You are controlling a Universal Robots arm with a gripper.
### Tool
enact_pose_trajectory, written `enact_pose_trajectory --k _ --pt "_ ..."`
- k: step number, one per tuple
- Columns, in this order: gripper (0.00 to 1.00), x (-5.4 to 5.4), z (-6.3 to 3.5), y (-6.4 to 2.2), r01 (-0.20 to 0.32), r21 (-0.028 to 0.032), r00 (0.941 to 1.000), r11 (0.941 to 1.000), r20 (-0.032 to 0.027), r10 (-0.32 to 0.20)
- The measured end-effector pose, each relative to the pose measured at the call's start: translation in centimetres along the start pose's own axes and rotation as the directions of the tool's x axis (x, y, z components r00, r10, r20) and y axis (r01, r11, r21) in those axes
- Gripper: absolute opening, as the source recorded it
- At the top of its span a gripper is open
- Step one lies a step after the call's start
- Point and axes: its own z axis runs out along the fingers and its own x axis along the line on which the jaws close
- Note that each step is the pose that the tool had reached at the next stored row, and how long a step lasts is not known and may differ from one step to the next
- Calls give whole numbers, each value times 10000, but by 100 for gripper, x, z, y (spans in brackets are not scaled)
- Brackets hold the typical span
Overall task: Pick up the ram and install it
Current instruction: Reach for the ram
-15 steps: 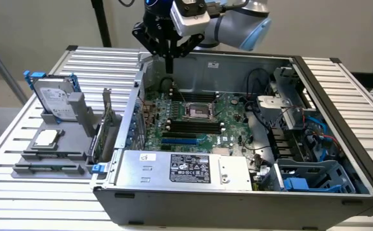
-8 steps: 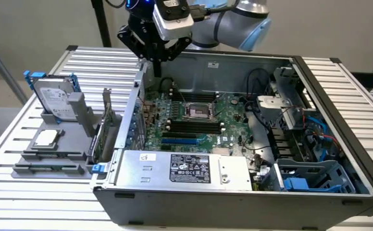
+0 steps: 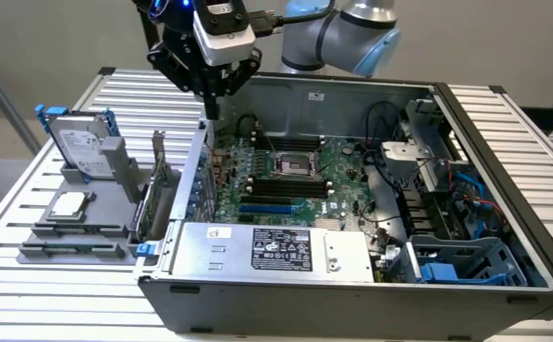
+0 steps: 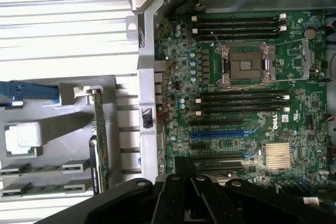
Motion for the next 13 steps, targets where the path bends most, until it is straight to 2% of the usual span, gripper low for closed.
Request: enact_pose_trajectory --k 13 --pt "11 428 -10 -203 3 119 10000 9999 8 -3"
